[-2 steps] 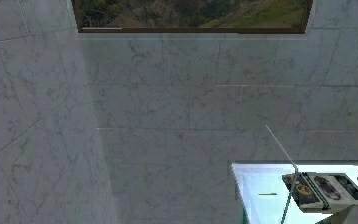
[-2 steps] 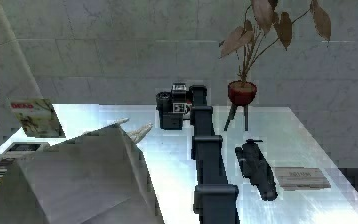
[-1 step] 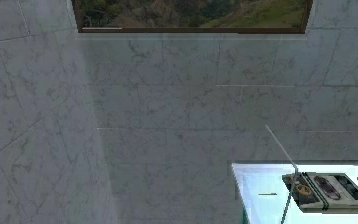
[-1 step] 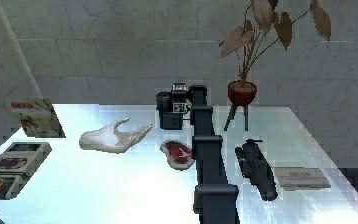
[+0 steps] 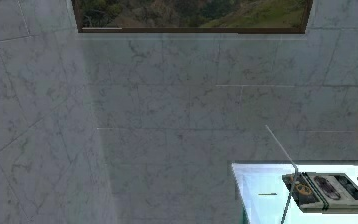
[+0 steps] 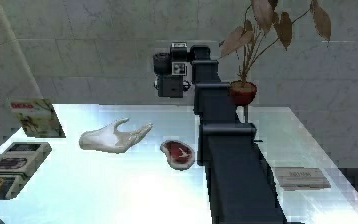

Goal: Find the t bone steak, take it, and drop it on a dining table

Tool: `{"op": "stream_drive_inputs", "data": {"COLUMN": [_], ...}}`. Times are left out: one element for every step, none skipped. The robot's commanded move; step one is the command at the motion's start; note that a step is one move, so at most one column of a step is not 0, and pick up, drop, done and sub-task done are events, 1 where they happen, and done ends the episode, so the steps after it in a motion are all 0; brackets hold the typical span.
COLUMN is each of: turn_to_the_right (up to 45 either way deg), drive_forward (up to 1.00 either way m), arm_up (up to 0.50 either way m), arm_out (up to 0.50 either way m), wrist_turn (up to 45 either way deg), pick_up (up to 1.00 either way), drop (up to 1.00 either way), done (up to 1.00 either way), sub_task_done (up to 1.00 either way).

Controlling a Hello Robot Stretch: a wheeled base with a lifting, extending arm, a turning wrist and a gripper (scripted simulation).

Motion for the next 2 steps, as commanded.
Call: {"op": "stream_drive_inputs", "data": {"turn_to_the_right": [0.0, 0.0], "drive_forward": [0.0, 0.0], "arm_up": [0.0, 0.0], "arm_out": [-0.08, 0.0], "wrist_turn": [0.0, 0.0], "pick_up": [0.0, 0.0], "drop": [0.0, 0.0], "done": [0.0, 1.0], "sub_task_done": [0.0, 0.0]}}
